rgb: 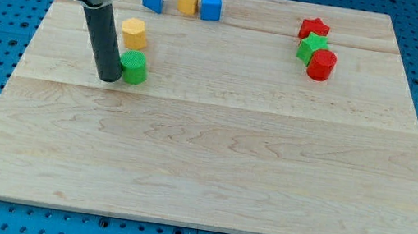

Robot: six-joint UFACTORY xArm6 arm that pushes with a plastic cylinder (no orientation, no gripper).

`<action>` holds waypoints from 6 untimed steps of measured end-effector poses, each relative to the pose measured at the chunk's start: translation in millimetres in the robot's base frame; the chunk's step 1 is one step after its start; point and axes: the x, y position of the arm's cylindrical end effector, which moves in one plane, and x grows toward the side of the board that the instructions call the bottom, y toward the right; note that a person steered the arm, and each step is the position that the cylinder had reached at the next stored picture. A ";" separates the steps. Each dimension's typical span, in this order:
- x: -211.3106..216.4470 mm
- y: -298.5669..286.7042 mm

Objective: Slide the green circle towards right

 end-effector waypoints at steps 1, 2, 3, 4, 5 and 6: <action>-15.4 -12.6; -21.7 54.1; -19.1 102.7; -22.6 164.0; -20.2 191.7; 29.1 216.3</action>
